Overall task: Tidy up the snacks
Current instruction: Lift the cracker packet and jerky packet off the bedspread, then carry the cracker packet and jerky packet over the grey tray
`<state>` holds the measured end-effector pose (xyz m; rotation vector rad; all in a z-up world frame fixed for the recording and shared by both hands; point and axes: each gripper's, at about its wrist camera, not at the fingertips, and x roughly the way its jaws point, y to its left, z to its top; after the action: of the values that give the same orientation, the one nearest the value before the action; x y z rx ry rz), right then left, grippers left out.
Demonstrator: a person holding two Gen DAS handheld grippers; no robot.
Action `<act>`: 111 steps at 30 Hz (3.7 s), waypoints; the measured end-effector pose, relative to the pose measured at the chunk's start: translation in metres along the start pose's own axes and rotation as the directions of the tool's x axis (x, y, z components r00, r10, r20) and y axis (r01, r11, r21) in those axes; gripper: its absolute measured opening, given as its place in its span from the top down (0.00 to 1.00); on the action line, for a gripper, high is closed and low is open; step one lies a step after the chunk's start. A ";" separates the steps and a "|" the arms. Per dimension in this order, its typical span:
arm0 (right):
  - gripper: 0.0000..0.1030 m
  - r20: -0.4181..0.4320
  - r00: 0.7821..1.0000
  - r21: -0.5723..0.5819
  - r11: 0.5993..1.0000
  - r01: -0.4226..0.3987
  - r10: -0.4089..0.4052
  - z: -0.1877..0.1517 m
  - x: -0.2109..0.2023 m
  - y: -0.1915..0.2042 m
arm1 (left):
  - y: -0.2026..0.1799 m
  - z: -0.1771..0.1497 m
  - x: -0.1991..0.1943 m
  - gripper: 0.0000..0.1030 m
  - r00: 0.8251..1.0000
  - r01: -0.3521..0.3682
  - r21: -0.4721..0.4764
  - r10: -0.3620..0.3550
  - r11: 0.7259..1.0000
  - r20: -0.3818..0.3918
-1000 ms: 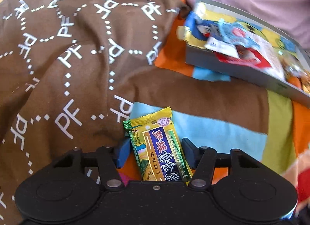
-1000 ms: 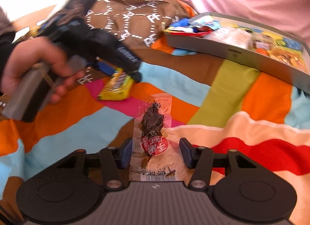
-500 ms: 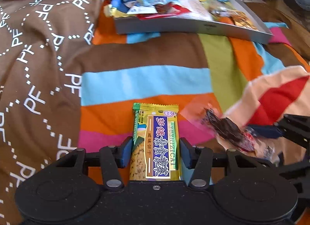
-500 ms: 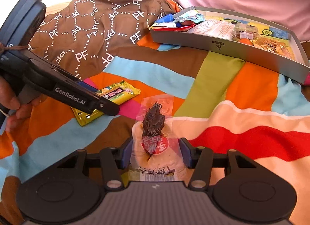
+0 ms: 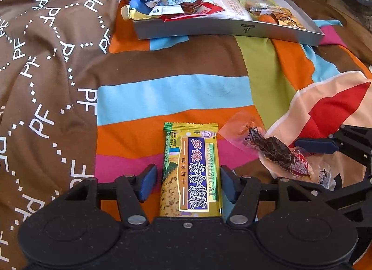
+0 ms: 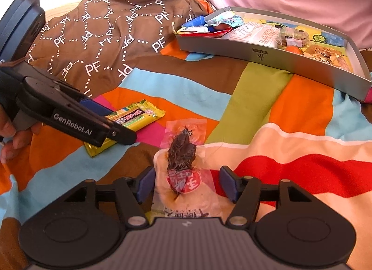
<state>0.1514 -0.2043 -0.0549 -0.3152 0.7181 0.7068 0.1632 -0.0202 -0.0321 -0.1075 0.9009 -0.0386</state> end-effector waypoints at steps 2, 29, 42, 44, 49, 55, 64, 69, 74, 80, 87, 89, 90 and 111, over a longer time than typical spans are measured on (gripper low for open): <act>0.33 0.003 1.000 0.005 1.000 0.001 -0.001 0.001 0.002 0.000 | 0.000 0.000 0.000 0.39 1.000 -0.003 0.003 0.003 1.000 0.002; 0.49 0.007 0.999 -0.020 0.999 -0.033 0.034 -0.002 0.000 0.005 | -0.006 -0.011 -0.001 0.51 0.998 0.004 0.007 -0.004 1.000 0.058; 0.49 0.006 0.992 -0.321 0.939 0.123 -0.127 -0.004 -0.007 0.043 | -0.010 -0.009 -0.003 0.52 0.998 0.000 0.079 -0.005 0.997 0.063; 0.49 0.007 0.991 -0.337 0.932 0.131 -0.137 -0.004 -0.008 0.045 | -0.010 -0.010 -0.004 0.52 0.998 0.003 0.090 -0.009 0.996 0.067; 0.49 0.037 0.986 -0.375 0.912 0.166 -0.164 -0.003 -0.012 0.047 | -0.013 -0.009 -0.007 0.52 0.997 0.002 0.115 -0.011 0.993 0.080; 0.49 0.090 0.974 -0.423 0.878 0.224 -0.206 -0.001 -0.018 0.047 | -0.017 -0.006 -0.012 0.52 0.995 0.006 0.126 -0.018 0.992 0.094; 0.49 0.106 0.966 -0.467 0.845 0.259 -0.238 -0.005 -0.021 0.049 | -0.021 -0.004 -0.016 0.52 0.993 0.012 0.139 -0.028 0.990 0.112; 0.49 0.138 0.957 -0.502 0.815 0.290 -0.256 -0.005 -0.023 0.051 | -0.022 -0.002 -0.018 0.52 0.992 0.009 0.136 -0.026 0.991 0.124; 0.49 0.168 0.950 -0.526 0.791 0.311 -0.262 -0.006 -0.024 0.052 | -0.022 0.001 -0.019 0.52 0.991 0.008 0.130 -0.026 0.991 0.133; 0.49 0.203 0.942 -0.553 0.762 0.336 -0.268 -0.008 -0.027 0.055 | -0.021 0.004 -0.020 0.52 0.989 0.002 0.124 -0.020 0.992 0.145; 0.49 0.242 0.931 -0.568 0.738 0.365 -0.274 -0.004 -0.030 0.052 | -0.019 0.012 -0.024 0.52 0.984 -0.007 0.111 -0.013 0.994 0.175; 0.49 0.258 0.925 -0.572 0.728 0.379 -0.279 -0.002 -0.031 0.052 | -0.020 0.016 -0.026 0.52 0.982 -0.008 0.107 -0.012 0.994 0.187; 0.49 0.267 0.921 -0.571 0.724 0.388 -0.283 -0.001 -0.031 0.051 | -0.020 0.019 -0.027 0.52 0.981 -0.009 0.106 -0.012 0.994 0.195; 0.49 0.468 0.791 -0.553 0.567 0.611 -0.395 0.037 -0.026 0.021 | -0.030 0.089 -0.056 0.51 0.910 0.013 0.077 -0.044 0.997 0.411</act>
<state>0.1408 -0.1830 -0.0108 -1.0458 0.0111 0.4064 0.1984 -0.0383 0.0702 -0.0574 0.4722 -0.0731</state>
